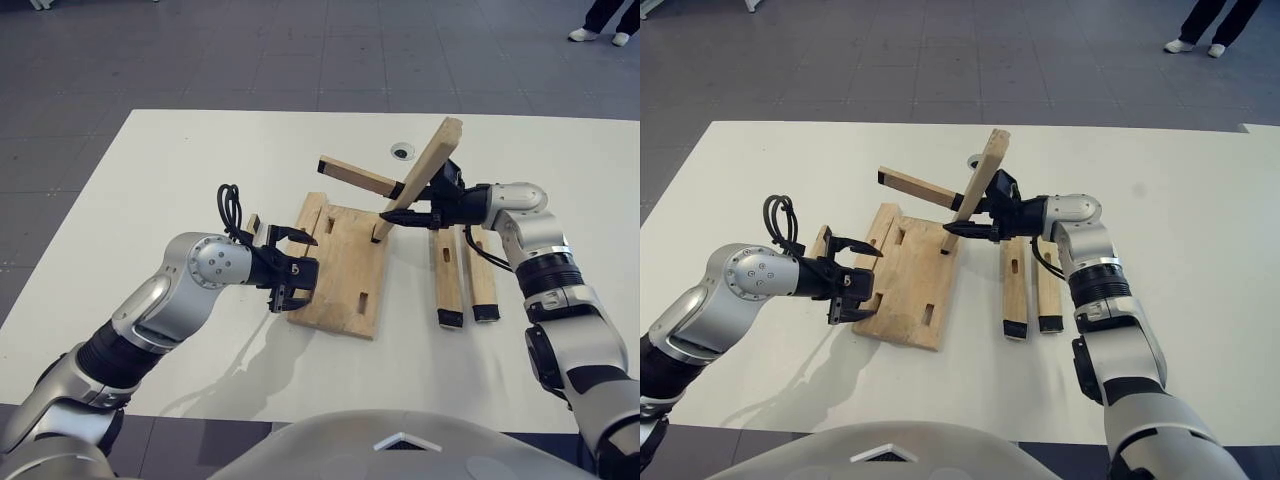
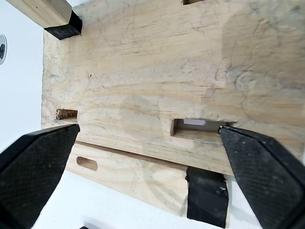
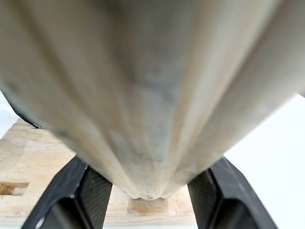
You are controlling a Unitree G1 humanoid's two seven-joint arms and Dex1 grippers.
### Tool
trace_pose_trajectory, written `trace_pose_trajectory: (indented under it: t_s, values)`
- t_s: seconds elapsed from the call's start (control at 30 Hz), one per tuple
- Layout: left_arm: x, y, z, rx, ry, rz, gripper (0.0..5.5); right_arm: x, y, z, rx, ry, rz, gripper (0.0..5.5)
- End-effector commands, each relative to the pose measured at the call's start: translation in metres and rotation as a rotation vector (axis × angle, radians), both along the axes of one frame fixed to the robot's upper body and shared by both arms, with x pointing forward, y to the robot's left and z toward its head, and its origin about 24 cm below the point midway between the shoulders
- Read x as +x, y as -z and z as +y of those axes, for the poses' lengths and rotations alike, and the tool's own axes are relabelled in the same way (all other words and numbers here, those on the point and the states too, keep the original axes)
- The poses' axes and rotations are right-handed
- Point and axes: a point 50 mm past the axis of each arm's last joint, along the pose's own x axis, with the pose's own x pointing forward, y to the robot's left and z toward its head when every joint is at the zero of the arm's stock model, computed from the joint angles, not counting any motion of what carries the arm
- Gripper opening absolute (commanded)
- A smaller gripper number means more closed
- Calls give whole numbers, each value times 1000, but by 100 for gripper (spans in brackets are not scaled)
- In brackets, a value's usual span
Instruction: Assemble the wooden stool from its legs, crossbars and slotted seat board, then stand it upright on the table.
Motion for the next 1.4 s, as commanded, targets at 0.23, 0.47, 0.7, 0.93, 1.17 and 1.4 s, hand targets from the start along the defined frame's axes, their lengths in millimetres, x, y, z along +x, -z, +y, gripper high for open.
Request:
trace_pose_trajectory:
  t_s: [0.23, 0.47, 0.7, 0.93, 1.17, 1.4]
  values:
    - [0, 8, 0, 13, -8, 46, 550, -23, 72, -24, -221, 80, 552, 207]
    - [6, 8, -2, 5, -12, 38, 550, -15, 68, -10, -408, 1, 188, 207]
    - [6, 8, -1, -1, -20, 44, 550, -35, 88, 6, -502, -136, 171, 207]
    - [7, 8, -4, -6, -12, 43, 550, -43, 101, -6, -676, -207, 420, 207]
    - [2, 9, -5, -9, -10, 44, 550, -31, 96, -19, -479, 26, 588, 207]
    - [1, 9, -5, -8, -1, 49, 550, -39, 107, -33, -433, 152, 697, 207]
